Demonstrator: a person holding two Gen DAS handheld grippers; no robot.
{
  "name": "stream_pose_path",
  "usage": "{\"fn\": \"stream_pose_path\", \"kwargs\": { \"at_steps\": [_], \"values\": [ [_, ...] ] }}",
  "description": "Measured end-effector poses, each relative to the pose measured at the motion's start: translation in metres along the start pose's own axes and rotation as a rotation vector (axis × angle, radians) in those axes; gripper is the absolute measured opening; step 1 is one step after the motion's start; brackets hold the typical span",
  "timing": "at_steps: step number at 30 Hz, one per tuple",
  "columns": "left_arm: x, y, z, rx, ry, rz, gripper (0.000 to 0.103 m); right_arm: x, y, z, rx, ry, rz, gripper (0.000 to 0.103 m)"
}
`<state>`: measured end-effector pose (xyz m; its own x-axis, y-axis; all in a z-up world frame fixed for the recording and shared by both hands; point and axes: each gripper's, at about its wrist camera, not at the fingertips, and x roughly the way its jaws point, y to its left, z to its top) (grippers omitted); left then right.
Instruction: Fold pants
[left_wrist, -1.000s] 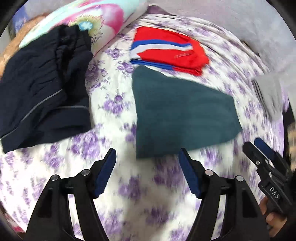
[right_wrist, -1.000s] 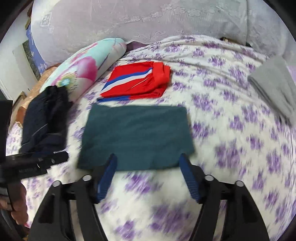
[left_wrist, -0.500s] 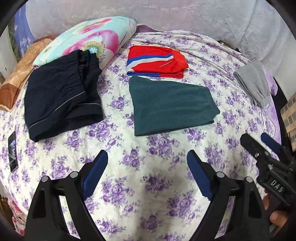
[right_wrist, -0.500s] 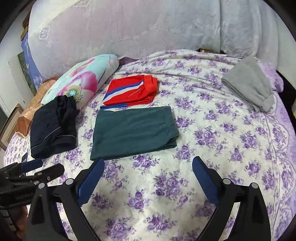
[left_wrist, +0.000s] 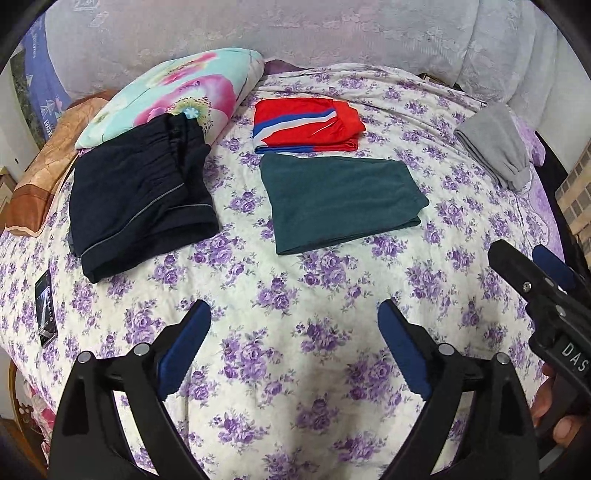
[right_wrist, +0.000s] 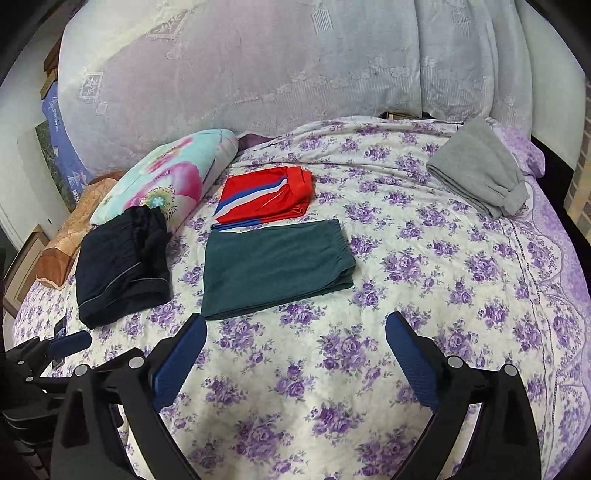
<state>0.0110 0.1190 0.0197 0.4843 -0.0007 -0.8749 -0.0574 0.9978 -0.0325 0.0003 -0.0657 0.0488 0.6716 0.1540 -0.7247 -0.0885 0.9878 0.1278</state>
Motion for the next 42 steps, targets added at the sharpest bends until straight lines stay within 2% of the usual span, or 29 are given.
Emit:
{"fn": "stream_pose_path", "kwargs": {
  "at_steps": [9,20,28,42],
  "values": [
    [-0.016,0.003,-0.009,0.018,-0.025,0.008,0.090,-0.009,0.002,-0.014,0.056,-0.002,-0.014,0.098],
    [-0.015,-0.001,-0.004,0.047,-0.019,0.003,0.090,-0.013,0.010,-0.016,0.068,-0.015,-0.023,0.098],
    [-0.007,0.008,-0.003,0.049,-0.010,0.039,0.090,-0.007,0.011,-0.017,0.103,-0.021,-0.038,0.098],
    [0.002,0.022,0.005,0.007,-0.002,0.038,0.094,0.000,0.020,-0.011,0.054,-0.009,-0.047,0.098]
  ]
}}
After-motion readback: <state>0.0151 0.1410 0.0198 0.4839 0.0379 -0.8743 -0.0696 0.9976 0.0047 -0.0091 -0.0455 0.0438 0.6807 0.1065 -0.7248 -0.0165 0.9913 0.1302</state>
